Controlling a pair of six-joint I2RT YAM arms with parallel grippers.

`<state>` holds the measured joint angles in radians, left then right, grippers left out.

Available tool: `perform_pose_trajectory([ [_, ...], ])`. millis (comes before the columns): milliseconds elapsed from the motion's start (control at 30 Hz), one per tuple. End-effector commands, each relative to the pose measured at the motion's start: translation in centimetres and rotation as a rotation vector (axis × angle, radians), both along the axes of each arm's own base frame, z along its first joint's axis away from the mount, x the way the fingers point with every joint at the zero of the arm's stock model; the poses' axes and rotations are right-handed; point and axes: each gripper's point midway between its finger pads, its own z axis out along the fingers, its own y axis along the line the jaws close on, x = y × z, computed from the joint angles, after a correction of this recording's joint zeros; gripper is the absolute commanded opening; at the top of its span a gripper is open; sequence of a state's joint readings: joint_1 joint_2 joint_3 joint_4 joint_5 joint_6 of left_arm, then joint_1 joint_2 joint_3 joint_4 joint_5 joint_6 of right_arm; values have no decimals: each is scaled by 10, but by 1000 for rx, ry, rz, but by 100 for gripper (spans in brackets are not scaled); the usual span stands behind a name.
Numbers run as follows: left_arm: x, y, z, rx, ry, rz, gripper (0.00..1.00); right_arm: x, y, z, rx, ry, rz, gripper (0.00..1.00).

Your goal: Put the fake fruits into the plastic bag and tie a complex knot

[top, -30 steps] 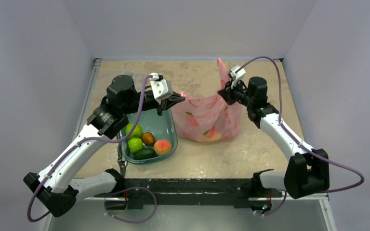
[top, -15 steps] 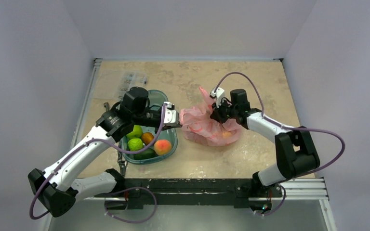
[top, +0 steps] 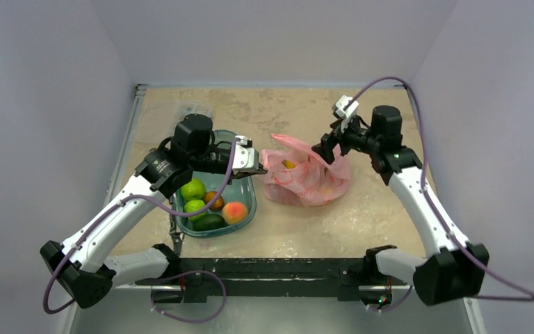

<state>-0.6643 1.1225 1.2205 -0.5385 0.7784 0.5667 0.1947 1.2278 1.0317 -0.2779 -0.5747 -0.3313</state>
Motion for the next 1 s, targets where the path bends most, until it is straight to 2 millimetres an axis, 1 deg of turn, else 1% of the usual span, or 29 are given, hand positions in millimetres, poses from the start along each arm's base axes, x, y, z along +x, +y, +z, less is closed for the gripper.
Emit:
perform_pose_trajectory([
  [0,2,-7,19,-50,-5,-12,0,-61,27,69,86,-175,259,99],
  [33,2,-8,19,-53,-4,-11,0,-73,40,77,117,-187,312,99],
  [100,3,-8,19,-54,-6,-8,0,-90,65,89,153,-220,392,99],
  [200,5,-8,18,-54,-10,-3,0,-108,103,100,237,-276,497,99],
  [233,5,-8,17,-52,-9,-4,0,-110,114,103,250,-314,523,99],
  [300,5,-8,17,-52,-10,-4,0,-112,135,102,246,-376,555,99],
  [367,5,-8,17,-52,-11,-2,0,-109,149,101,255,-447,574,99],
  [500,6,-7,19,-55,-19,6,0,-105,172,80,248,-466,604,99],
  [567,8,-7,23,-65,-25,14,0,-104,179,64,243,-466,612,98],
  [600,9,-8,26,-74,-29,21,0,-100,182,53,236,-453,602,95],
  [633,11,-8,31,-88,-30,30,0,-97,183,41,225,-440,595,88],
  [667,11,-9,36,-101,-35,34,0,-95,183,22,207,-413,588,78],
  [767,11,-9,48,-132,-47,38,0,-91,182,-18,174,-373,577,62],
  [867,9,-10,59,-153,-57,31,0,-88,178,-53,139,-325,565,51],
  [967,10,-9,71,-173,-82,33,0,-79,169,-79,112,-278,536,44],
])
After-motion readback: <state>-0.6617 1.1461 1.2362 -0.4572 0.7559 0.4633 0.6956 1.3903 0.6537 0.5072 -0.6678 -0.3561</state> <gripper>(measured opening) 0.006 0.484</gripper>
